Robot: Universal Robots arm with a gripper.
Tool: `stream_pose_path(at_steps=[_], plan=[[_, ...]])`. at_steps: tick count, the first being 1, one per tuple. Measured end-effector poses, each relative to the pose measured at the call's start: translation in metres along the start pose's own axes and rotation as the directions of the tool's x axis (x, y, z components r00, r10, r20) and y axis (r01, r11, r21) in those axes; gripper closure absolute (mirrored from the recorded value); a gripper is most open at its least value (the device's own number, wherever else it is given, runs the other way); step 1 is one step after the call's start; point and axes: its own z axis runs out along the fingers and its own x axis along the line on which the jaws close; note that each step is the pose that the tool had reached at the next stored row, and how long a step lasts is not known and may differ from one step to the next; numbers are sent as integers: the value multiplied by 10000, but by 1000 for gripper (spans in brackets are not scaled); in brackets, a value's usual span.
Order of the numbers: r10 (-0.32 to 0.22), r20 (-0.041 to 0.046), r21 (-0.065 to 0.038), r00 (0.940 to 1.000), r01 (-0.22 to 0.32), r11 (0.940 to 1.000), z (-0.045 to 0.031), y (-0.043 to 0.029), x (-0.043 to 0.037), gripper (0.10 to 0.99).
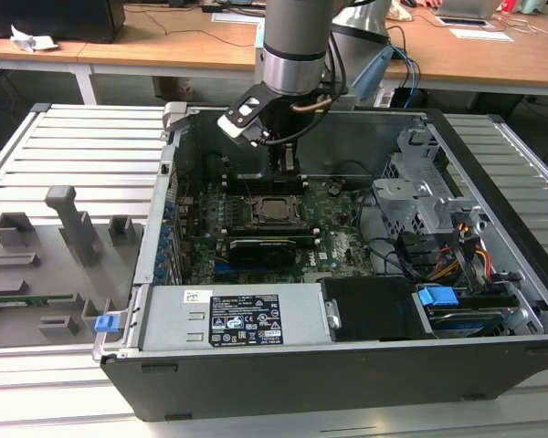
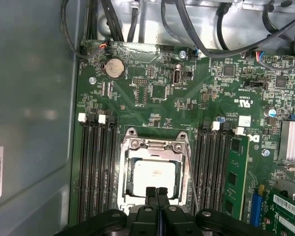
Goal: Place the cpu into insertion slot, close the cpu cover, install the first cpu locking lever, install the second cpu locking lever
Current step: 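Install the first cpu locking lever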
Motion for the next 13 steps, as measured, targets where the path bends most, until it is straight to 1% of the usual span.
stream_pose_path(at_steps=[5, 13], plan=[[-657, 13, 7, 9978, 657, 9978, -2, 0, -1, 980], [-851, 15, 8, 9964, 851, 9964, -1, 0, -1, 980]])
